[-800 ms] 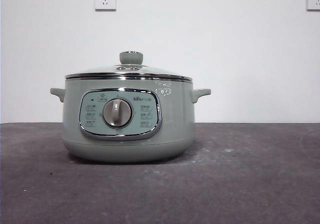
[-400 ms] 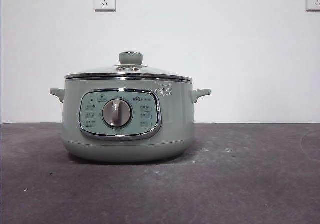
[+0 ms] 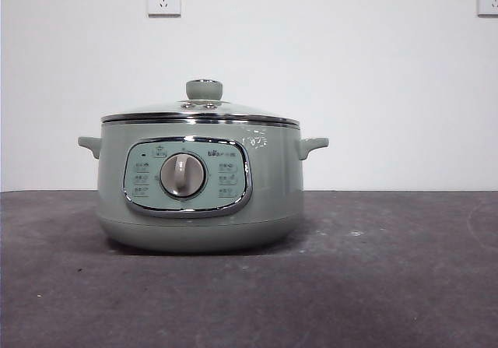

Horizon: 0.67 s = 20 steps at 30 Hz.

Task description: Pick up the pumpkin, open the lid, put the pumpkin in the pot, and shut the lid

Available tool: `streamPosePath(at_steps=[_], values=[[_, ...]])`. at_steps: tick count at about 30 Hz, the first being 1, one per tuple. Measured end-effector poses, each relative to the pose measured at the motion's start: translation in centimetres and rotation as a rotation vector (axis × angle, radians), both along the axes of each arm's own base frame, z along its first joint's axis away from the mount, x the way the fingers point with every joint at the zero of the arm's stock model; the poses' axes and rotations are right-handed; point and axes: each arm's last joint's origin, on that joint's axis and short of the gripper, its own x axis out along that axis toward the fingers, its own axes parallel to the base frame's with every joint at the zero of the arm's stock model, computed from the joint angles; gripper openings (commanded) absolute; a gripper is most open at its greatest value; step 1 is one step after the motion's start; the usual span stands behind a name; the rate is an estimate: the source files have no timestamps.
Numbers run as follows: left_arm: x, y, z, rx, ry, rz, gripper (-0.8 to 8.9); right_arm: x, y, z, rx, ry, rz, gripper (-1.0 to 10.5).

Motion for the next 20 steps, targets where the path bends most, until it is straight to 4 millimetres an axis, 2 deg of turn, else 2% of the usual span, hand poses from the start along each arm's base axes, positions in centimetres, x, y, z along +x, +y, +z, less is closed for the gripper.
streamPosePath(at_steps=[3, 9, 13, 20], values=[[0.0, 0.0, 0.0, 0.0, 0.0, 0.0, -0.03, 0.2, 0.0, -3.4, 0.002, 0.017, 0.0, 0.0], [0.0, 0.0, 0.0, 0.0, 0.0, 0.0, -0.03, 0.5, -0.2, -8.4, 0.04, 0.056, -0.072, 0.0], [0.0, 0.0, 0.0, 0.0, 0.0, 0.0, -0.03, 0.7, -0.3, -10.6, 0.08, 0.086, -0.131, 0.0], [0.0, 0.0, 0.0, 0.0, 0.0, 0.0, -0.03, 1.0, -0.4, -13.1, 0.113, 0.135, -0.162, 0.0]])
